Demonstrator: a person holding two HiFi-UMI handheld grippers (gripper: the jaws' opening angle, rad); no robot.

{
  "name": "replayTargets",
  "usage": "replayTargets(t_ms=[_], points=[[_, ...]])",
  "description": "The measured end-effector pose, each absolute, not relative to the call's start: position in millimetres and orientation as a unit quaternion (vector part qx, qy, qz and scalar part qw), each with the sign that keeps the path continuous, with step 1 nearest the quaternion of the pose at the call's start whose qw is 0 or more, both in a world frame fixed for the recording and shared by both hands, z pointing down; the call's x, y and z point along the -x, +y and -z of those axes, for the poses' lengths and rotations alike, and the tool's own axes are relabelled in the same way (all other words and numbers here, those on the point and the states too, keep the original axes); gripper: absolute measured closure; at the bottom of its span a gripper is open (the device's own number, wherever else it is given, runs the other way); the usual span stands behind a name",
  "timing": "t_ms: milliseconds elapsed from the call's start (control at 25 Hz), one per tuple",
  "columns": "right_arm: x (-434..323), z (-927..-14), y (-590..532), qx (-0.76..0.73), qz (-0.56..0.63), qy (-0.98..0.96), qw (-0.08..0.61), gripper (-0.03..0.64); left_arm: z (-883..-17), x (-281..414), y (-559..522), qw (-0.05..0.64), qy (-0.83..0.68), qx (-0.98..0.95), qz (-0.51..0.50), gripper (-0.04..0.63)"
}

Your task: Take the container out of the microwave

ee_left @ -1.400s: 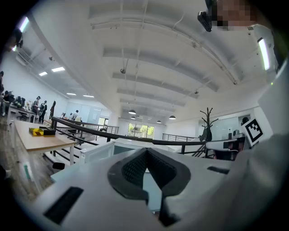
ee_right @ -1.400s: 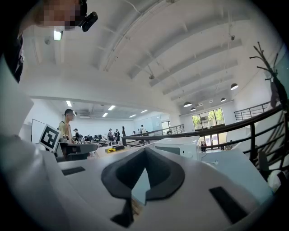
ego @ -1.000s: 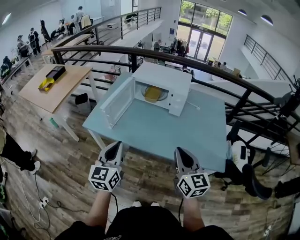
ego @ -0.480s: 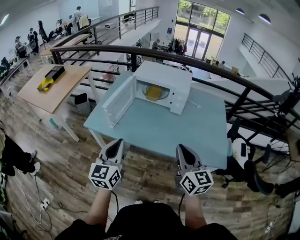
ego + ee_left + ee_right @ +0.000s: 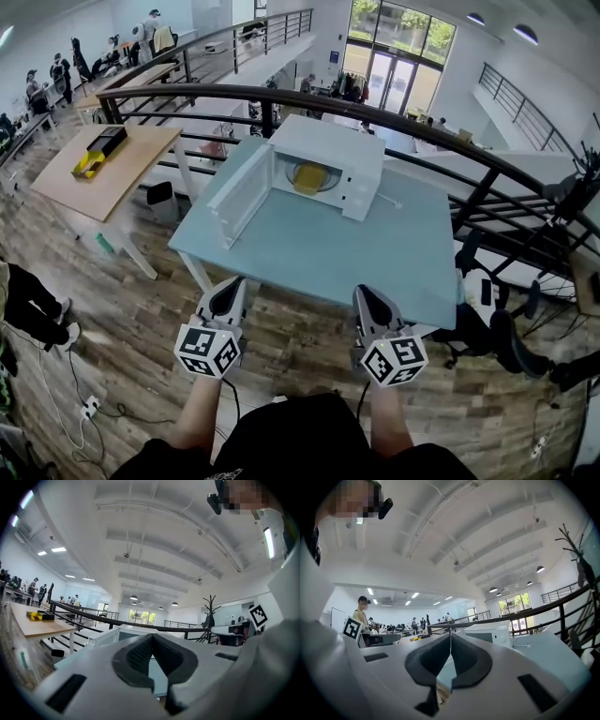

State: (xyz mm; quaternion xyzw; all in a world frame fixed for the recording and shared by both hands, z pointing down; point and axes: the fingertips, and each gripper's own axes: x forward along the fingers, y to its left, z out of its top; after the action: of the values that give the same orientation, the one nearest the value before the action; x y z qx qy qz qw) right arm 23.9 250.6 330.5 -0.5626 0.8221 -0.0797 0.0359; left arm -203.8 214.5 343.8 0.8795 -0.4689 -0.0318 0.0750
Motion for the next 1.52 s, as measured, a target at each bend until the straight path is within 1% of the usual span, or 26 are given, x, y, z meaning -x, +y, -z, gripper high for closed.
replayTargets(t_ms=[320, 800, 1120, 1520], points=[[-10.0, -331.8, 253.0, 0.559, 0.078, 0.825, 0.035, 0.609, -347.6, 217.0, 218.5, 0.077, -0.475, -0.876, 0.027, 0.588], [-11.0, -347.0, 222.0, 0.552, 0.094, 0.828, 0.034, 0.609, -357.3, 206.7, 194.6, 0.084, -0.473, -0.877, 0.025, 0.588], [-33.7, -346.7, 174.6, 0.547, 0.088, 0.832, 0.036, 0.609, -359.6, 182.8, 147.8, 0.078, -0.477, -0.875, 0.017, 0.588], [-58.0, -353.1, 94.0, 0.555, 0.062, 0.829, 0.007, 0.611, -366.5, 156.7, 64.7, 0.059, -0.492, -0.869, 0.001, 0.588]])
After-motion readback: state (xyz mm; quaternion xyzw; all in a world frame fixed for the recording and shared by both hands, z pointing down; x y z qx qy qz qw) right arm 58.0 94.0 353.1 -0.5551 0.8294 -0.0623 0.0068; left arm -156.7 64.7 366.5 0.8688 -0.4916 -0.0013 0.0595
